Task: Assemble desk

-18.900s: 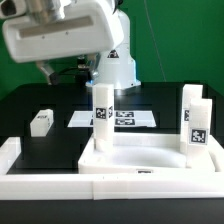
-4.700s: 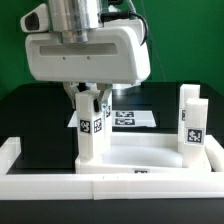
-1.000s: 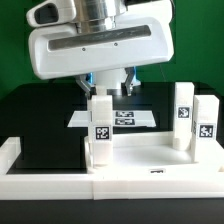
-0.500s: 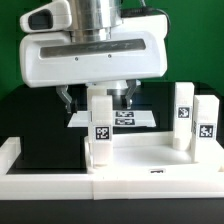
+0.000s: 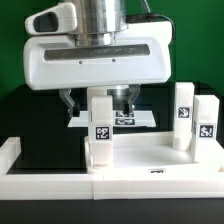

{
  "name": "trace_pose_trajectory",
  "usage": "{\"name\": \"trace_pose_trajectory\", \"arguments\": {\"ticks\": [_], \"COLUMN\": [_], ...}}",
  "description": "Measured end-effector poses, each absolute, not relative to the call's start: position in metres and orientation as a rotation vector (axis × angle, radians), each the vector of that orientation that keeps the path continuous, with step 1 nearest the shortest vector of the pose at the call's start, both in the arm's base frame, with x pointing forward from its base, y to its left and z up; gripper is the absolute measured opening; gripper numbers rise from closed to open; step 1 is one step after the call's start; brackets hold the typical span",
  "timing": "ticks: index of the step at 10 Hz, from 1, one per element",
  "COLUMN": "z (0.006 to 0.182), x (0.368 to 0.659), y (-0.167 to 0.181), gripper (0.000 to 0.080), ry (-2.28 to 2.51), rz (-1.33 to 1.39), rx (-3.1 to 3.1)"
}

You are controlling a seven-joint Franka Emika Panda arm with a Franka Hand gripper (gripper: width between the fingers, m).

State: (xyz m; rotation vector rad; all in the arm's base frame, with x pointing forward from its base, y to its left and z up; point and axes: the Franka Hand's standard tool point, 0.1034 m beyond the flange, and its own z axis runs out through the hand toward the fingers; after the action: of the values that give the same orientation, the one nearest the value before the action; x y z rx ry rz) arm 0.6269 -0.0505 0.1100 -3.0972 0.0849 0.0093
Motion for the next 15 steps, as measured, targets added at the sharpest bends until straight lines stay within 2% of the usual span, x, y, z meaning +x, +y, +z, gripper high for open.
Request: {"name": "trace_pose_trajectory", "arguments": {"ticks": [1,2,3,4,5,6,10,13,15], "z": [0.110,0.110,0.110,0.110,0.111,0.109,0.109,0.109,0.108], "x": [0.627,0.627,0.627,0.627,0.631,0.623,0.621,0.620,0.620], "y": [-0.050,-0.050,-0.050,-0.050,-0.052,-0.053,-0.051,-0.053,-0.052], "gripper": [0.0538,0.0342,0.0285,0.0285,0.0285,0.0286,0.0287,0.0288,0.0288], "ry": [0.116,0.215,0.283,0.384,0.541,0.751,1.707,1.950,1.837], "rz": [0.010,0.012,0.014,0.015,-0.067,-0.190,-0.165,-0.125,-0.140], "rx": [-3.096,-3.091,-3.085,-3.075,-3.047,-2.993,-2.406,-2.173,-2.277]}}
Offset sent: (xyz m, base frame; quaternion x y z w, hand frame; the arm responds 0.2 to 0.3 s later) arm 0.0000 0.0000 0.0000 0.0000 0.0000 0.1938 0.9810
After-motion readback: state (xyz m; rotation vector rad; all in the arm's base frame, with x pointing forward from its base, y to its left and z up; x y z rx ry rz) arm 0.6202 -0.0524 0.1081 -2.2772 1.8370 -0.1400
